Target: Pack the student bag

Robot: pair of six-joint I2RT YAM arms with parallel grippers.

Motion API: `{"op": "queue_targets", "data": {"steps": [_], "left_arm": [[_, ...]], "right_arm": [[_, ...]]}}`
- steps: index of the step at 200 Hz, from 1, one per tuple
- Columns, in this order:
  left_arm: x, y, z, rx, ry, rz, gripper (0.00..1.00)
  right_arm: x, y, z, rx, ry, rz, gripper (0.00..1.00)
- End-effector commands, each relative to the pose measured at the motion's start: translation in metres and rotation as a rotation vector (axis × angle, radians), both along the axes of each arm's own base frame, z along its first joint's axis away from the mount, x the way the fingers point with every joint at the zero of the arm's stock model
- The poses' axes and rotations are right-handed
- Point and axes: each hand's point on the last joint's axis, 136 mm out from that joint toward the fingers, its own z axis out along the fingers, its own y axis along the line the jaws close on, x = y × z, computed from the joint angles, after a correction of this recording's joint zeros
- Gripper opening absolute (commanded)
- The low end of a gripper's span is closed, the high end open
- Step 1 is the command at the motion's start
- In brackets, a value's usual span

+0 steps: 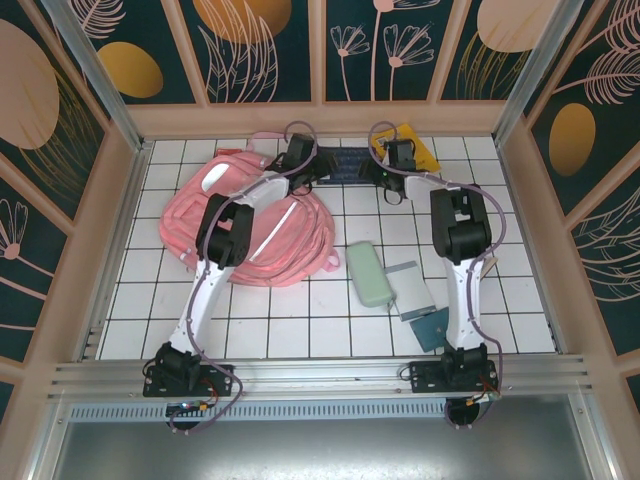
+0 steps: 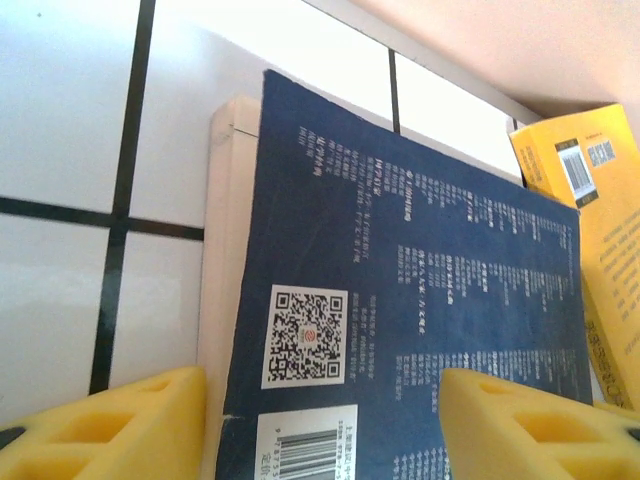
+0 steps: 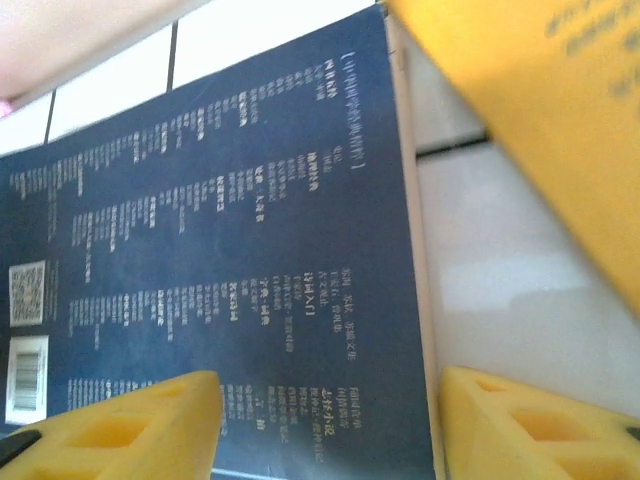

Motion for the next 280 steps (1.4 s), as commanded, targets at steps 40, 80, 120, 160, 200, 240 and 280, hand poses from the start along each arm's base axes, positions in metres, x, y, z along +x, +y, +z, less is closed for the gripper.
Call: {"op": "queue_targets", "data": {"steps": [40, 80, 120, 160, 200, 240, 280], "left_arm": [[-0.058, -0.001, -0.011, 0.009, 0.107, -0.116, 0.61], [-0.073, -0.009, -0.016, 0.018, 0.126, -0.183, 0.60], [-0.070, -0.018, -0.022, 0.045, 0.133, -0.208, 0.60], [-0.063, -0.012, 0.005, 0.090, 0.088, -0.186, 0.66], [-0.068, 0.010, 0.038, 0.106, 0.056, -0.074, 0.68], [-0.094, 0.017, 0.055, 0.080, 0.069, 0.023, 0.69], [-0.127, -0.002, 0.054, -0.032, 0.130, 0.038, 0.68]], "right_arm": [[-0.071, 0.045, 0.022, 0.060, 0.031, 0.087, 0.58], [-0.129, 0.050, 0.021, 0.089, 0.066, 0.077, 0.58], [-0.177, 0.058, 0.017, 0.057, 0.084, 0.071, 0.58], [-0.183, 0.024, 0.031, -0.055, 0.035, -0.030, 0.60], [-0.162, 0.004, 0.054, -0.155, -0.025, -0.051, 0.60], [-0.125, -0.008, 0.051, -0.176, -0.017, -0.054, 0.60], [-0.092, -0.003, 0.036, -0.184, 0.007, -0.001, 0.59]]}}
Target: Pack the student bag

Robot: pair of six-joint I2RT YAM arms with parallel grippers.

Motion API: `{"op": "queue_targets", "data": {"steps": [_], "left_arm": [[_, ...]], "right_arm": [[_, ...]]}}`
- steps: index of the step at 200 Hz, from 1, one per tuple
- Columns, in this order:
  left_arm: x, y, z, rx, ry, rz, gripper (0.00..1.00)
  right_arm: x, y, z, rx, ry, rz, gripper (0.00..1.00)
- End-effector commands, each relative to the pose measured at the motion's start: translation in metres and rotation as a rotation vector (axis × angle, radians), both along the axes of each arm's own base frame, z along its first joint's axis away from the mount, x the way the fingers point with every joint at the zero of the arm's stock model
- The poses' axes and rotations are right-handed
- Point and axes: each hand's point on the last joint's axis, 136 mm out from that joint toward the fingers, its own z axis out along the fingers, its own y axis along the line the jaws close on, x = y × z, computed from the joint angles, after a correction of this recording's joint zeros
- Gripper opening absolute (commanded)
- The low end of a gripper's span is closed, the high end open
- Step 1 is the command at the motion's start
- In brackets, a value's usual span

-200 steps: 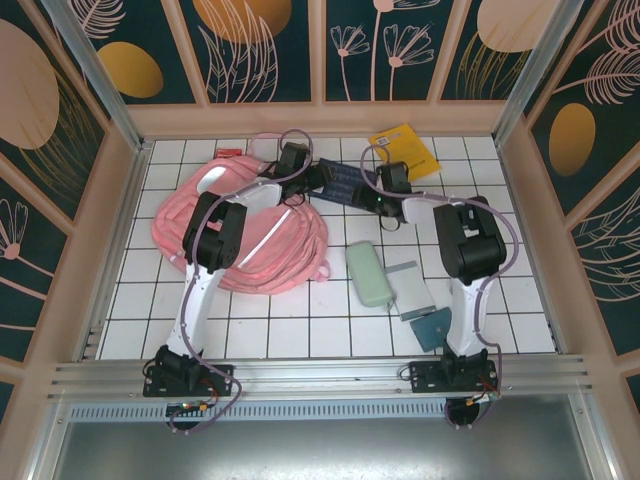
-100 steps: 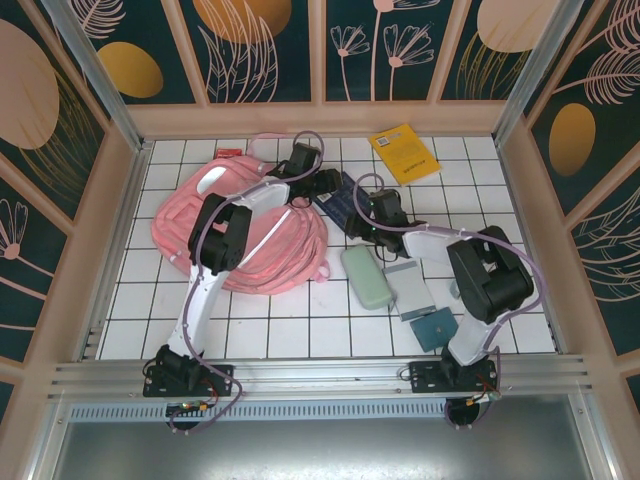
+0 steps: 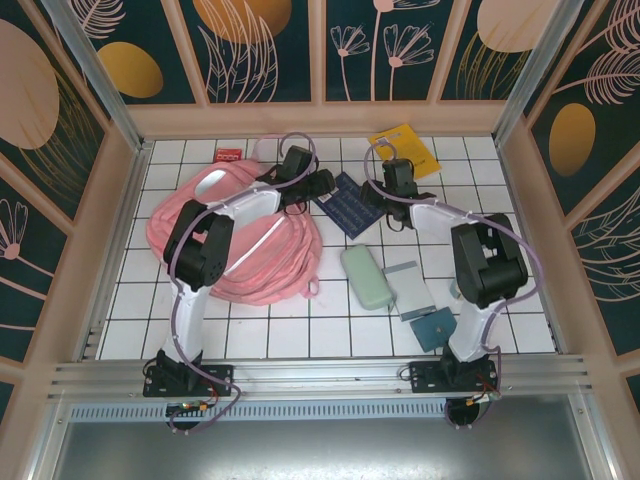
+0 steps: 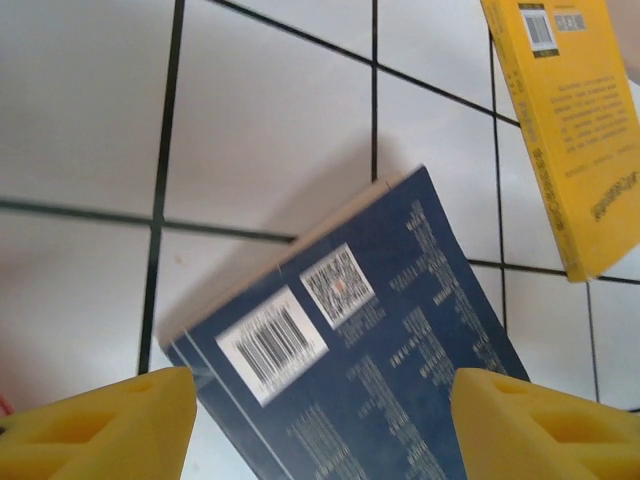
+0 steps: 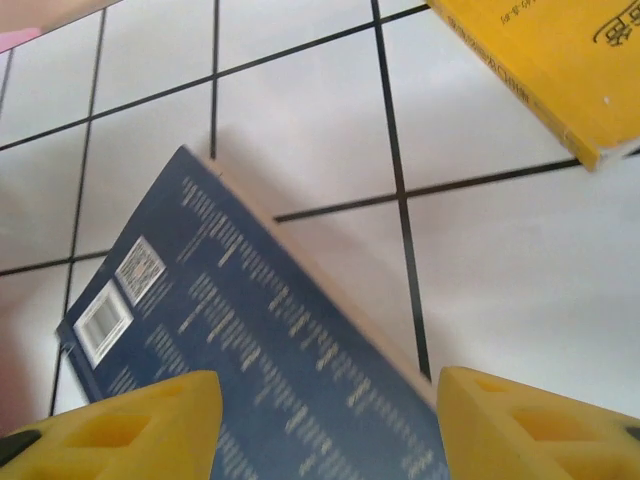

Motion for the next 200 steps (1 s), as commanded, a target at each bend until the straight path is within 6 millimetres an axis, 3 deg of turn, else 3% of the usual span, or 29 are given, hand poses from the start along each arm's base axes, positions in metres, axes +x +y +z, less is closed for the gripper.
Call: {"op": "queue_targets", "data": {"steps": [1, 49, 89, 111, 151, 174, 200], "left_arm": [[-0.016, -0.011, 0.009, -0.087, 0.027, 0.049, 0.68], [-0.027, -0.013, -0.022, -0.113, 0.137, 0.107, 0.68], [-0.032, -0.013, -0.054, -0.124, 0.222, 0.146, 0.68], [-0.033, -0.016, -0.066, -0.135, 0.246, 0.147, 0.68], [-0.029, -0.023, -0.068, -0.153, 0.244, 0.134, 0.68], [-0.025, -0.039, -0.067, -0.211, 0.234, 0.074, 0.68], [-0.024, -0.063, -0.049, -0.365, 0.164, -0.035, 0.67]], "right_arm": [[0.011, 0.004, -0.015, -0.030, 0.044, 0.060, 0.59], [0.022, -0.001, -0.036, -0.023, 0.078, 0.064, 0.59], [0.017, 0.005, -0.053, 0.002, 0.112, 0.089, 0.58], [0.013, 0.009, -0.058, 0.028, 0.127, 0.106, 0.52], [0.002, 0.023, -0.063, 0.094, 0.152, 0.151, 0.38], [-0.006, 0.032, -0.065, 0.136, 0.167, 0.177, 0.33], [-0.008, 0.034, -0.068, 0.147, 0.178, 0.184, 0.31]]}}
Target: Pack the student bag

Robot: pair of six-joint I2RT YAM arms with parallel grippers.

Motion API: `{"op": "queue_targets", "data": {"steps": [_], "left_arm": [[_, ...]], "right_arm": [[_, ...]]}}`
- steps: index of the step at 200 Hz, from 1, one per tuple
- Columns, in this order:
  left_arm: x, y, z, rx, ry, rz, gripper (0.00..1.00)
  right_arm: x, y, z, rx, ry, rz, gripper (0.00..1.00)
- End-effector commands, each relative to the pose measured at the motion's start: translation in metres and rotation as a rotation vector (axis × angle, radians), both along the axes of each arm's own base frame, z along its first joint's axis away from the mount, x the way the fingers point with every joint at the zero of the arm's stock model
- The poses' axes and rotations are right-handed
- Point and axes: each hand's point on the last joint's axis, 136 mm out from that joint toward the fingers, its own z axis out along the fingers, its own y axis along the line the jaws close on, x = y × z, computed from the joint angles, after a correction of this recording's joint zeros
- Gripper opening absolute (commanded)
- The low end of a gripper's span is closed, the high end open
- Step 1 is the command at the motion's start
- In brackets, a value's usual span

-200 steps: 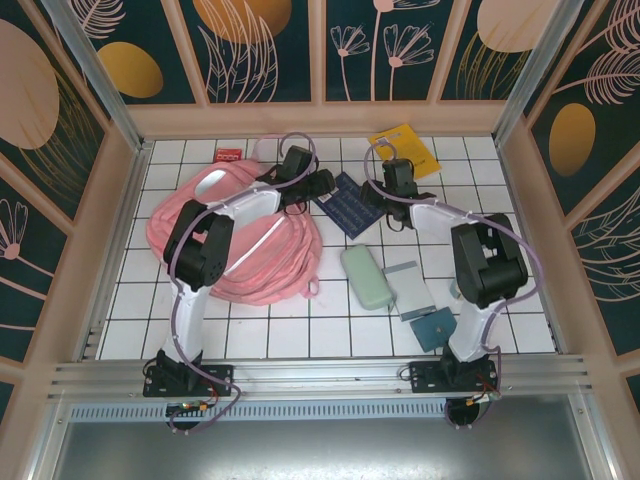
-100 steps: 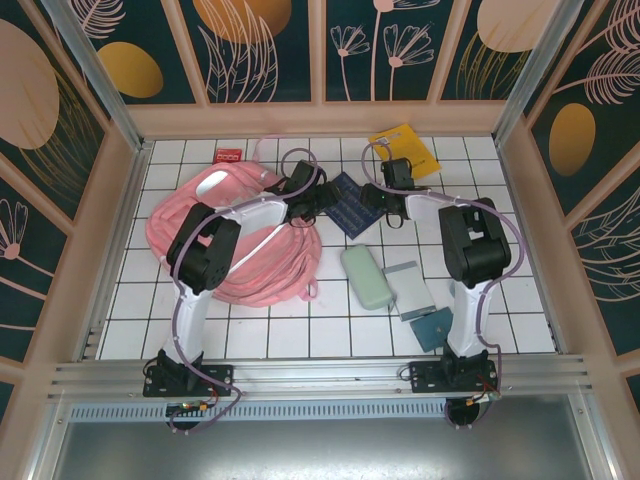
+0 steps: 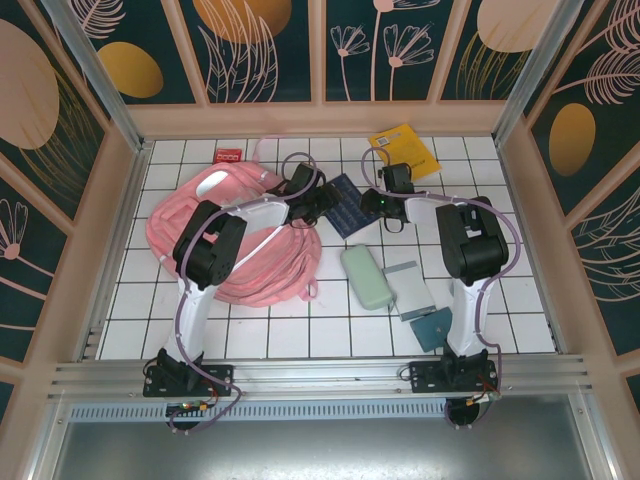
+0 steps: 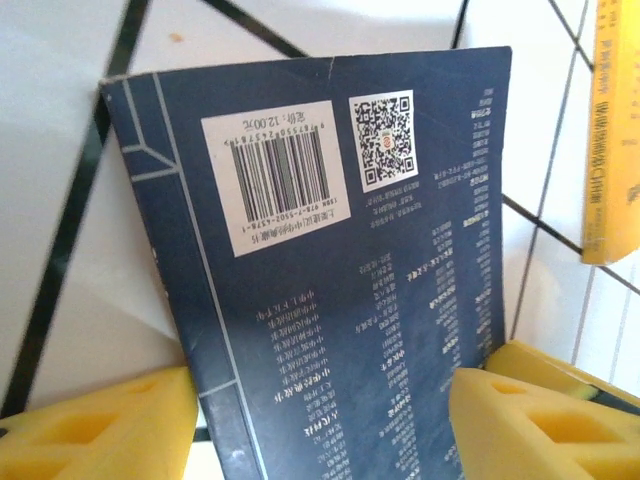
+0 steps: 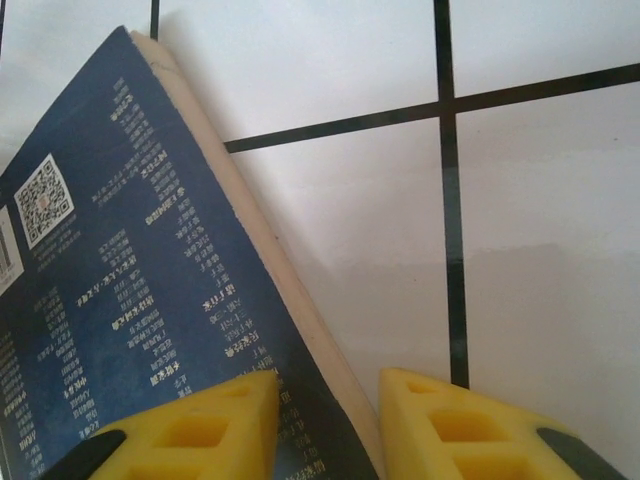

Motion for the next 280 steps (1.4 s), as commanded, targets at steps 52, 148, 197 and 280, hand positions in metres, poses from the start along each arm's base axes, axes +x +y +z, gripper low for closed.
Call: {"op": "queue_targets", "data": {"steps": [52, 148, 197, 280], "left_arm": [[-0.007, -0.053, 0.045, -0.362, -0.231, -0.203, 0.64], [-0.010, -0.055, 0.070, -0.343, -0.297, -0.262, 0.00], [-0.031, -0.058, 0.142, -0.466, -0.469, -0.392, 0.00], [-0.049, -0.047, 0.181, -0.639, -0.546, -0.454, 0.00]], "right_arm": [[-0.012, 0.020, -0.010, 0.071, 0.050, 0.059, 0.28], [-0.016, 0.001, 0.054, 0.225, -0.042, 0.011, 0.52], [-0.037, -0.002, 0.102, 0.506, -0.086, 0.079, 0.58], [-0.066, 0.011, 0.146, 0.746, -0.116, 0.212, 0.58]]}}
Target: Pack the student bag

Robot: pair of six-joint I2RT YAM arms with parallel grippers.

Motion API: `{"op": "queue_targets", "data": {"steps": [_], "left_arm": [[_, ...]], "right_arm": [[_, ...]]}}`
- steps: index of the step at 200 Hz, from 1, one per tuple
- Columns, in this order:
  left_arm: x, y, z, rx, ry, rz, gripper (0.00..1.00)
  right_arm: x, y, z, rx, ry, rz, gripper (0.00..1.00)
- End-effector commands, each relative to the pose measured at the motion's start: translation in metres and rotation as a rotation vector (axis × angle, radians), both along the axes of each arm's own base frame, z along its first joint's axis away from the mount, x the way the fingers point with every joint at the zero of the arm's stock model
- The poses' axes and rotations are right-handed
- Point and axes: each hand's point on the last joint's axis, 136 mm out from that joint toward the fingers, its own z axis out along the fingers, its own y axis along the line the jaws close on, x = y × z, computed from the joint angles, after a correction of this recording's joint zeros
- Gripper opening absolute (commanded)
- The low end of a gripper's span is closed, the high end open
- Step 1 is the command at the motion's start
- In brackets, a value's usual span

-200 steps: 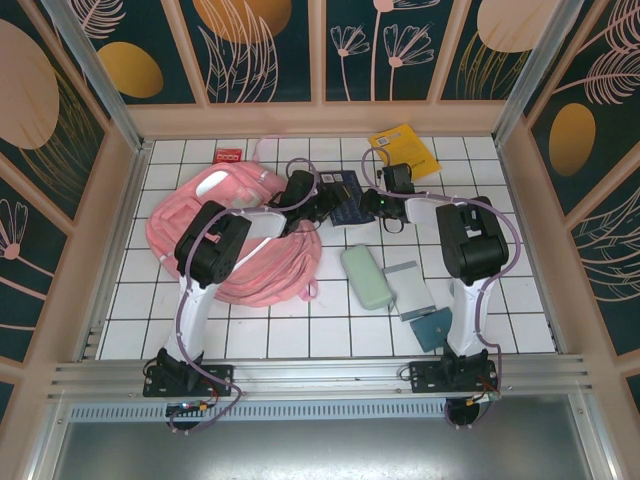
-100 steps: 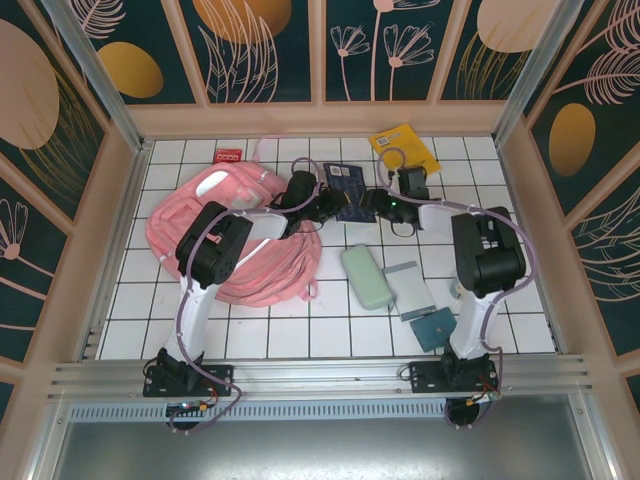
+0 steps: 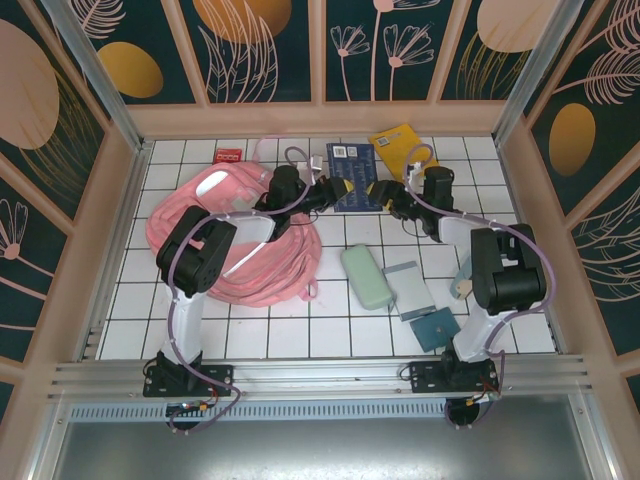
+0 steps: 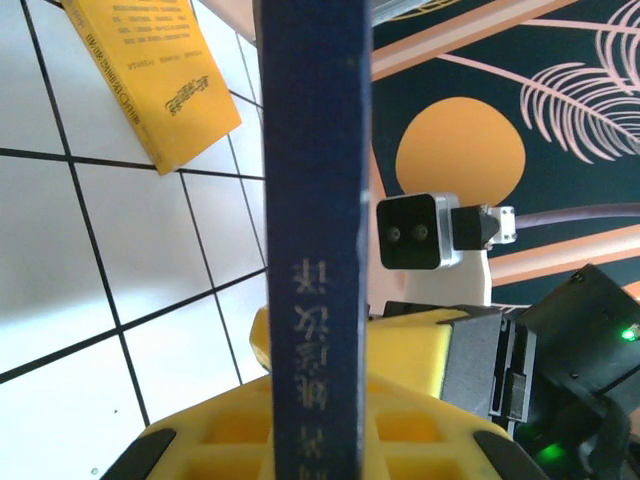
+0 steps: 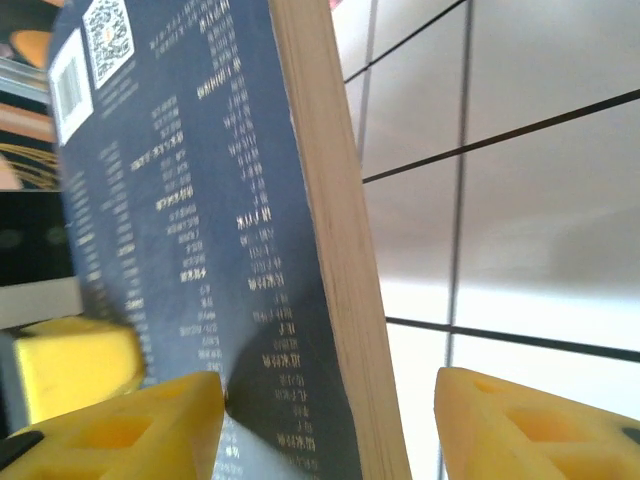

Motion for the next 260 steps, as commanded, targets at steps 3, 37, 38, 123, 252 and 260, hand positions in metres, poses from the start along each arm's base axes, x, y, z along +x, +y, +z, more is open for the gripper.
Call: {"op": "queue_targets", "data": {"steps": [3, 37, 38, 123, 252, 260], "left_arm": [[-0.009, -0.001, 0.052, -0.122, -0.133, -0.056, 0.00], [-0.010, 0.001, 0.056, -0.131, -0.142, -0.065, 0.00], [-0.010, 0.000, 0.056, -0.130, -0.141, -0.065, 0.00], [-0.010, 0.013, 0.044, 0.028, -0.159, -0.036, 0.37], [-0.055, 0.093, 0.002, 0.391, -0.086, 0.177, 0.50], [-0.057, 0.097, 0.003, 0.406, -0.092, 0.191, 0.50]], "right_arm": [[-0.015, 0.012, 0.037, 0.136, -0.067, 0.092, 0.59], [-0.023, 0.014, 0.051, 0.182, -0.092, 0.122, 0.59], [-0.023, 0.014, 0.052, 0.184, -0.093, 0.123, 0.58], [-0.030, 0.005, 0.076, 0.140, -0.148, 0.075, 0.00], [-0.076, 0.029, 0.092, 0.079, -0.256, 0.051, 0.00], [-0.079, 0.028, 0.095, 0.083, -0.265, 0.034, 0.00]]}}
